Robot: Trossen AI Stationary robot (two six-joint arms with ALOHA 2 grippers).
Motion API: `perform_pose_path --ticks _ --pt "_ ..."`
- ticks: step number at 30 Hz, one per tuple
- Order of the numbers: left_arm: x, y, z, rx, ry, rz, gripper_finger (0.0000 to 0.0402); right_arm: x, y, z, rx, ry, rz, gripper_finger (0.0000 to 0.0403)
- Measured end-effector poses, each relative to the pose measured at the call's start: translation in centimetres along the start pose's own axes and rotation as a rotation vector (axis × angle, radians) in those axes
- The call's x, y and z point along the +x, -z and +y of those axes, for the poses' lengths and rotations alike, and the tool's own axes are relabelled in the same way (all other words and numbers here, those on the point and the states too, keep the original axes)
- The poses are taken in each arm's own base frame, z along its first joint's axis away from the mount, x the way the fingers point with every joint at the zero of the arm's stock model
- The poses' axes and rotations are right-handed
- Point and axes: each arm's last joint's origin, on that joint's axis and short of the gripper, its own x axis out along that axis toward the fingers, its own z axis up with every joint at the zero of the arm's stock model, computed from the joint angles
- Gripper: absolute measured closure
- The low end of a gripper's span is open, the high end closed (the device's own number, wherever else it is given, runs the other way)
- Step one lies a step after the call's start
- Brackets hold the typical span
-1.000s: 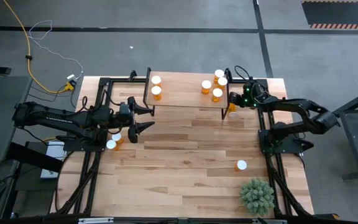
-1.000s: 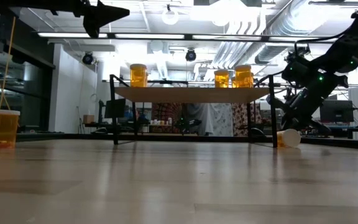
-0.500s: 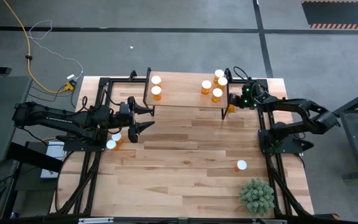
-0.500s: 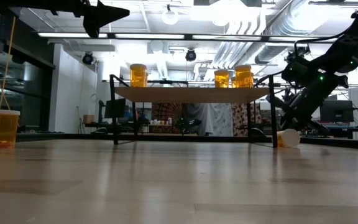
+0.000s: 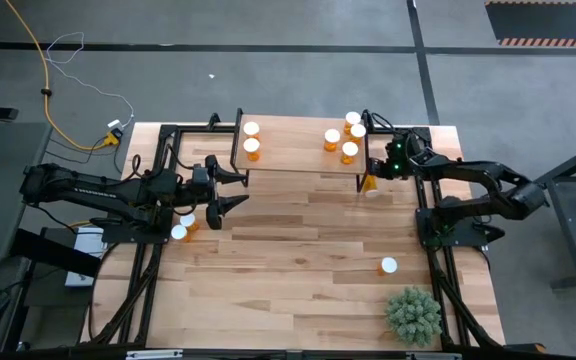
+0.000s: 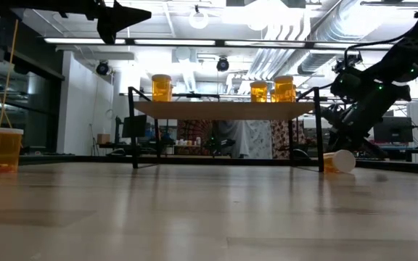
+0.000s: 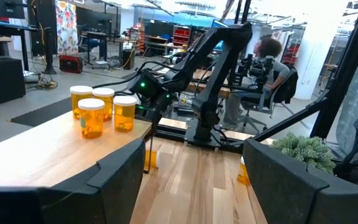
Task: Pick and place medicine bottles onto shelf by color
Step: Put the yellow pill bottle on the shelf
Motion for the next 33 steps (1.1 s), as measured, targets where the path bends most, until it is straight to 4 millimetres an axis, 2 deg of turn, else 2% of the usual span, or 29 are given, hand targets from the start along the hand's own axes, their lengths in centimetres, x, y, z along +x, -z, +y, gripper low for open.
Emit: perform_pose_path --ticks 10,15,23,33 --pt "0.0 0.0 0.0 0.0 0.0 0.0 0.014 -2.8 0.8 0.7 -0.051 -0.01 -0.016 0.0403" --pt "0.0 0.0 0.0 0.0 0.0 0.0 0.014 -3.3 0.7 1.2 -0.073 -0.02 -0.074 0.0403" --pt "0.0 0.0 0.0 0.0 0.0 0.0 0.014 -2.2 0.9 1.8 -0.08 0.005 -0.081 0.0403" --pt "0.0 0.0 0.0 0.0 0.0 0.0 0.014 -0.6 1.0 1.3 -0.071 0.036 -0.026 0.0403"
